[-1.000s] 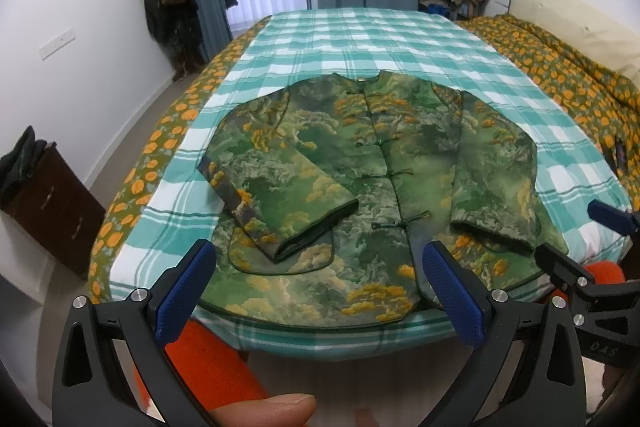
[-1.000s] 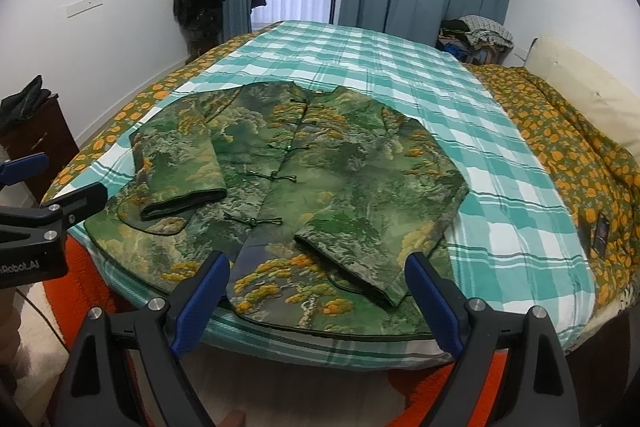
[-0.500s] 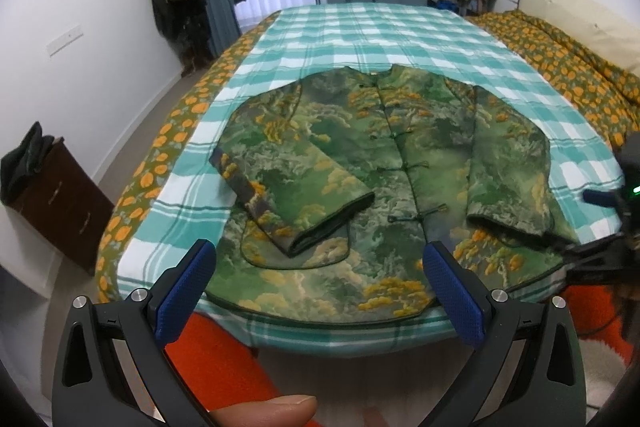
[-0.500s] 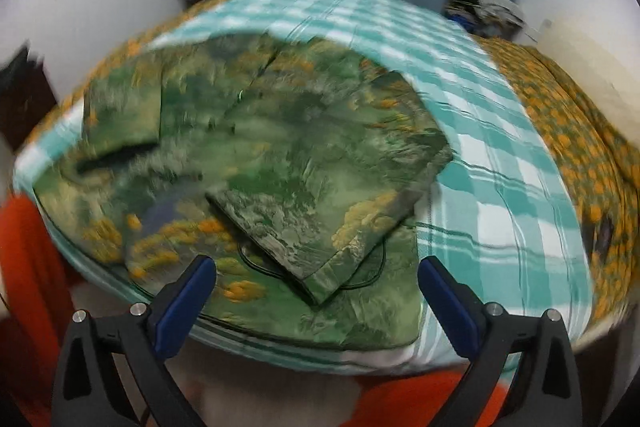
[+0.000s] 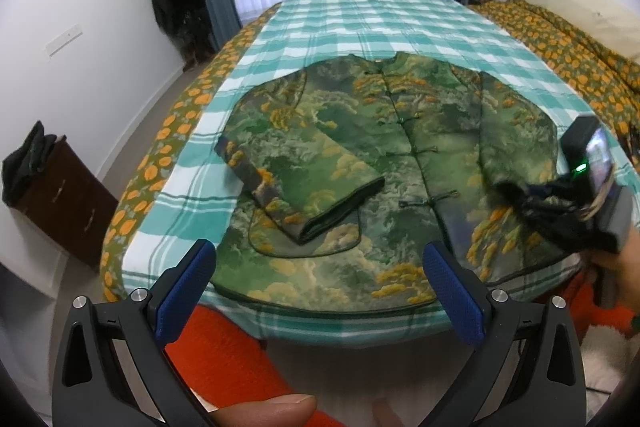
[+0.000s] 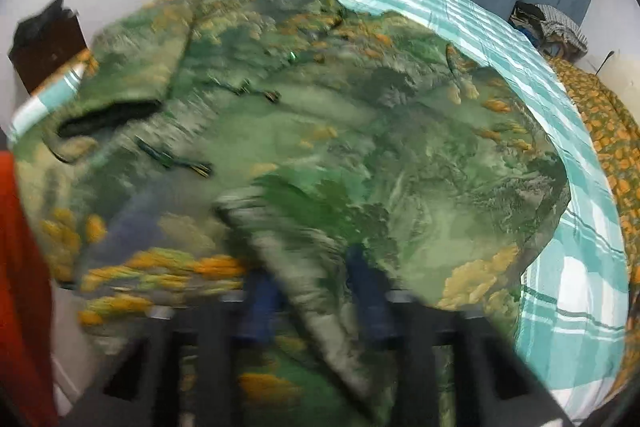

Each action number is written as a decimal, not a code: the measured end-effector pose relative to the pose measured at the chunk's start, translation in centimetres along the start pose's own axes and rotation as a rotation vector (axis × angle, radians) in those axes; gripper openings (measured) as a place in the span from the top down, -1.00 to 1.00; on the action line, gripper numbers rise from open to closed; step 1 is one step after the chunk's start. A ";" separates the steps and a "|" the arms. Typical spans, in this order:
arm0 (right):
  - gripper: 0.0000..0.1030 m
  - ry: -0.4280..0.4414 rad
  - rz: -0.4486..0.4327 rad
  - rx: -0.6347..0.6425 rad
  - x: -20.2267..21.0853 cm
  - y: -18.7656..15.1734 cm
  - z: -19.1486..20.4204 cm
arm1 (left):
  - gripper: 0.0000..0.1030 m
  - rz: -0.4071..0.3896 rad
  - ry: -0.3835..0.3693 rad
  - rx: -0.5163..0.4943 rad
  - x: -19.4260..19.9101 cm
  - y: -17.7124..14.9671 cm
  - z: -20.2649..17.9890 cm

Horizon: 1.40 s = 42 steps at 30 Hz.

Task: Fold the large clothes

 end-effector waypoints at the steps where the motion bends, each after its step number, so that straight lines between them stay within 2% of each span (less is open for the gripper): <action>1: 0.72 -0.006 -0.022 -0.005 1.1 0.3 -0.1 | -0.99 0.003 -0.003 -0.004 -0.1 -0.1 -0.2; 2: 0.78 -0.013 -0.047 -0.018 2.2 0.7 -0.4 | -0.99 0.004 -0.007 -0.012 -0.1 -0.1 -0.5; 7: 0.81 -0.078 -0.156 -0.104 7.4 2.4 -4.5 | -0.99 -0.004 -0.024 -0.040 0.1 -0.1 -1.4; 10: 0.81 -0.163 -0.217 -0.165 10.4 3.1 -8.8 | -0.99 -0.005 -0.023 -0.044 0.0 -0.1 -1.5; 13: 0.81 -0.286 -0.261 -0.209 13.4 3.0 -13.9 | -0.99 -0.004 -0.032 -0.033 -0.3 0.0 -0.9; 16: 0.81 -0.388 -0.243 -0.240 14.7 1.8 -18.6 | -0.99 -0.033 -0.064 -0.039 -0.7 0.5 -0.4; 19: 0.81 -0.504 -0.213 -0.263 15.6 0.2 -24.0 | -0.99 -0.080 -0.062 -0.086 -1.3 1.1 0.1; 22: 0.81 -0.587 -0.181 -0.318 16.0 -1.4 -28.8 | -0.99 -0.078 -0.057 -0.128 -2.6 1.3 1.0; 23: 0.78 -0.611 -0.168 -0.352 16.2 -2.1 -30.3 | -0.99 -0.069 -0.056 -0.137 -3.2 1.3 1.4; 24: 0.61 -0.638 -0.155 -0.377 16.4 -2.8 -31.4 | -0.99 -0.061 -0.055 -0.142 -3.7 1.3 1.8; 26: 0.07 -0.715 -0.136 -0.413 17.1 -3.9 -33.3 | -0.99 -0.041 -0.047 -0.145 -5.1 1.5 2.9; 27: 0.03 -0.752 -0.144 -0.431 17.7 -4.4 -33.7 | -0.99 -0.034 -0.041 -0.147 -5.8 1.7 3.4; 29: 0.01 -0.769 -0.163 -0.461 18.7 -5.1 -33.4 | -0.99 -0.026 -0.044 -0.160 -6.8 1.7 4.0; 30: 0.01 -0.747 -0.168 -0.470 18.9 -5.3 -32.6 | -0.99 -0.020 -0.040 -0.171 -7.3 1.7 4.1; 33: -0.02 -0.671 -0.181 -0.456 18.3 -5.1 -29.0 | -0.99 0.017 -0.101 -0.251 -9.2 1.3 2.8; 36: -0.06 -0.577 -0.195 -0.436 16.8 -4.5 -24.4 | -0.99 0.037 -0.146 -0.379 -11.6 0.4 0.2; 38: -0.07 -0.495 -0.208 -0.422 15.7 -3.6 -20.5 | -0.99 0.057 -0.136 -0.466 -14.1 -0.3 -1.2; 40: -0.07 -0.431 -0.220 -0.406 15.0 -2.7 -17.3 | -0.99 0.082 -0.111 -0.496 -16.2 -0.6 -1.3; 41: -0.07 -0.384 -0.228 -0.393 14.5 -2.1 -15.1 | -0.93 0.106 -0.095 -0.491 -17.7 -0.7 -1.0; 42: -0.07 -0.356 -0.232 -0.384 14.3 -1.7 -13.7 | -0.71 0.133 -0.091 -0.471 -18.6 -0.8 -0.5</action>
Point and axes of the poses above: each gripper's, at about its wrist camera, not at the fingertips, and x roughly against the way its jaws point, z to its left, y to its top, the point moved 9 cm from there along -x, roughly the way its jaws point, and after that the axes turned 5 degrees about -z, right-handed, at the moved point
